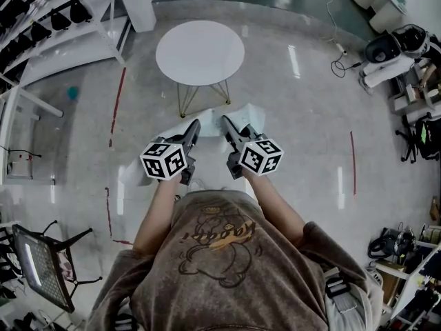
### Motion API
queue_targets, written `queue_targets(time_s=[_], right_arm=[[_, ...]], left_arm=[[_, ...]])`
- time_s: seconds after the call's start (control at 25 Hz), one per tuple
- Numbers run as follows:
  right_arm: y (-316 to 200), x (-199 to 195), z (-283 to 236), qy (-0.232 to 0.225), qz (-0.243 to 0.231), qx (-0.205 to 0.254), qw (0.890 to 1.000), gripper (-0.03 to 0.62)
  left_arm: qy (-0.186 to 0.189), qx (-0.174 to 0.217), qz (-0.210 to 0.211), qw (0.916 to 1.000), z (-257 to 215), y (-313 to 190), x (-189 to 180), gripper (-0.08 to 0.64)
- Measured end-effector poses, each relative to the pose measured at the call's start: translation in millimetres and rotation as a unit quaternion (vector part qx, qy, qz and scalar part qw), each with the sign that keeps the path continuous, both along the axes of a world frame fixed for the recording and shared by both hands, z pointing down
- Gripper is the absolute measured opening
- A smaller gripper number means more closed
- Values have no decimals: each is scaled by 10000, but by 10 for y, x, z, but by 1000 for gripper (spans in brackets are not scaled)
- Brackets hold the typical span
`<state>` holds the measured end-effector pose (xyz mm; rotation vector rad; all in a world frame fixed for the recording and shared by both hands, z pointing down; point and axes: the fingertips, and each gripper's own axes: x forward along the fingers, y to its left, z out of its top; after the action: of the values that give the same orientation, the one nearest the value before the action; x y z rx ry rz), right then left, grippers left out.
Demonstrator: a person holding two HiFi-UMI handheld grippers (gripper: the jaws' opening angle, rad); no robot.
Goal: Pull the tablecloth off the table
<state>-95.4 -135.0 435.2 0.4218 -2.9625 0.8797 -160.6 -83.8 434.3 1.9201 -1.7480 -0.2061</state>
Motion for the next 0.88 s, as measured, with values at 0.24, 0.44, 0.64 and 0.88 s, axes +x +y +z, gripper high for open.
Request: queue_targets(time_s=[0.24, 0.44, 0.64, 0.88], right_arm=[[59, -20, 48, 48, -21, 7, 10000, 12], [80, -17, 84, 81, -18, -10, 10000, 12], [85, -7, 84, 92, -27, -23, 10000, 12], [67, -30, 112, 111, -17, -60, 9999, 14]], left_arm=[[-31, -53, -34, 10000, 38, 57, -11, 25], [12, -94, -55, 9999, 78, 81, -9, 25], [30, -111, -69, 9999, 79, 89, 0, 25], [66, -139, -86, 9998, 110, 78, -27, 25]])
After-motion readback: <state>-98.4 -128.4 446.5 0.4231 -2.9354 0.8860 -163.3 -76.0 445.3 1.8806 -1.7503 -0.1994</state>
